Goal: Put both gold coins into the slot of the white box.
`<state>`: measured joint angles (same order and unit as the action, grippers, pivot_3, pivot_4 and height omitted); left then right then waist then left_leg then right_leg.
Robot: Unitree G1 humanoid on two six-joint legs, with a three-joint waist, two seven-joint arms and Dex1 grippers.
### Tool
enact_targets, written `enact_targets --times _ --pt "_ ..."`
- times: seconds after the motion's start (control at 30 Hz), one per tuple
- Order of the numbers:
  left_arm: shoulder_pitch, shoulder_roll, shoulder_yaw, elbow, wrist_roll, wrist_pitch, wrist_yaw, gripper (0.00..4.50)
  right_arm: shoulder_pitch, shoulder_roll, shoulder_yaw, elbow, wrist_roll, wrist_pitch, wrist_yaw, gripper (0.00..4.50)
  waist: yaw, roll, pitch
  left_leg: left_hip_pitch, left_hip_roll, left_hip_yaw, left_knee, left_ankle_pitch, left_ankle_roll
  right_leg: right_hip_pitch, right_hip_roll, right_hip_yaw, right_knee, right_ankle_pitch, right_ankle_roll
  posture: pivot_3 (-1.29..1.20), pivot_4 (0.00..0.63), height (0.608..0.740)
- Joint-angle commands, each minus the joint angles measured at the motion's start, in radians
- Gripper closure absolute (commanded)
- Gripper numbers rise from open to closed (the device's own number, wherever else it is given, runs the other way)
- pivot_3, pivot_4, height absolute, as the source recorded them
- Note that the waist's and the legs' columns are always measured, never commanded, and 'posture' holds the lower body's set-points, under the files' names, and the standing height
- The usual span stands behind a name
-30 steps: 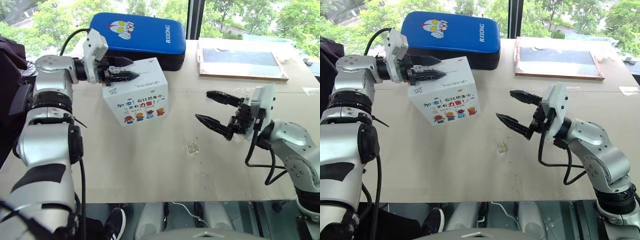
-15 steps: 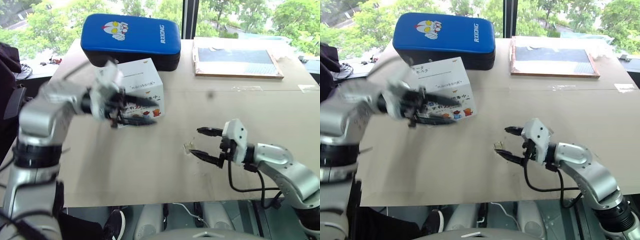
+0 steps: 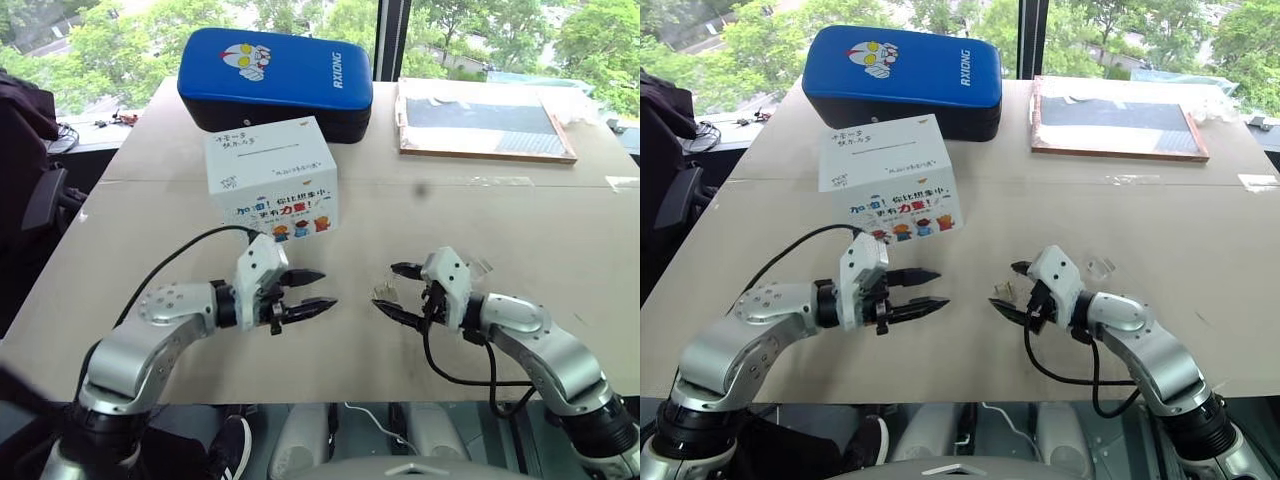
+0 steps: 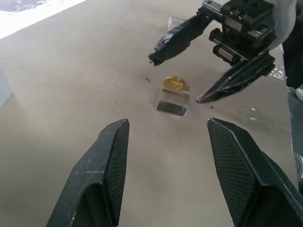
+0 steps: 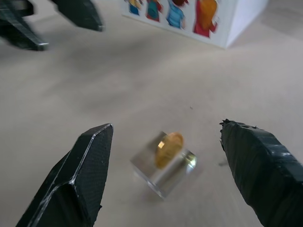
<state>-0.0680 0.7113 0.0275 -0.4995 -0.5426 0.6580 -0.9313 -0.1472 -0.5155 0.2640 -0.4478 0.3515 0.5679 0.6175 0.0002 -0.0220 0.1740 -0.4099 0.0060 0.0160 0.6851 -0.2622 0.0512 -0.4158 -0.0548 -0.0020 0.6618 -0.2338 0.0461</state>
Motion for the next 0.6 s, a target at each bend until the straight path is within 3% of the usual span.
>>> enact_targets --times 0.03,0.13,0.23,0.3,0.43,0.6 --pt "0.005 0.008 0.010 -0.033 0.006 -0.038 0.010 1.87 -0.016 0.006 -0.014 -0.015 -0.005 0.008 0.001 0.59 0.002 0.000 0.000 0.000 0.000 0.000 0.000 0.000 0.000 0.000 0.000 0.000 0.000 0.000 0.000 0.00 0.150 0.740" --pt "-0.007 0.019 0.015 -0.026 0.003 -0.038 0.006 1.87 -0.023 0.012 -0.011 -0.013 -0.013 0.017 0.002 0.59 0.001 0.000 0.000 0.000 0.000 0.001 0.000 0.000 0.000 0.000 0.000 -0.001 -0.001 0.000 0.000 0.00 0.150 0.740" --pt "-0.020 0.020 0.018 -0.030 -0.012 -0.038 -0.003 1.81 -0.032 0.026 -0.013 -0.010 -0.016 0.025 -0.003 1.35 0.001 0.000 0.000 0.000 0.000 0.001 0.000 0.000 0.000 0.000 0.000 -0.001 -0.001 0.000 0.000 0.00 0.150 0.740" --pt "-0.025 0.020 0.024 -0.036 -0.042 -0.035 -0.023 1.81 -0.037 0.031 -0.012 -0.005 -0.022 0.029 -0.006 2.57 0.001 0.000 0.000 0.000 0.000 0.001 0.000 0.000 0.000 0.000 0.000 -0.001 -0.001 0.000 0.000 0.00 0.150 0.740" --pt "-0.005 0.057 0.039 -0.042 -0.064 -0.075 -0.100 1.81 -0.042 0.037 -0.009 -0.003 -0.028 0.039 -0.003 4.37 -0.001 0.000 0.000 0.000 0.000 0.001 0.000 0.000 0.000 0.000 0.000 -0.001 -0.001 0.000 0.000 0.00 0.150 0.740" --pt "-0.016 0.093 0.033 -0.003 -0.044 -0.113 -0.139 1.81 -0.050 0.033 -0.003 -0.002 -0.038 0.054 0.004 4.37 -0.002 0.000 0.000 0.000 0.000 0.001 0.000 0.000 0.000 0.000 0.000 -0.001 -0.001 0.000 -0.001 0.00 0.150 0.740"
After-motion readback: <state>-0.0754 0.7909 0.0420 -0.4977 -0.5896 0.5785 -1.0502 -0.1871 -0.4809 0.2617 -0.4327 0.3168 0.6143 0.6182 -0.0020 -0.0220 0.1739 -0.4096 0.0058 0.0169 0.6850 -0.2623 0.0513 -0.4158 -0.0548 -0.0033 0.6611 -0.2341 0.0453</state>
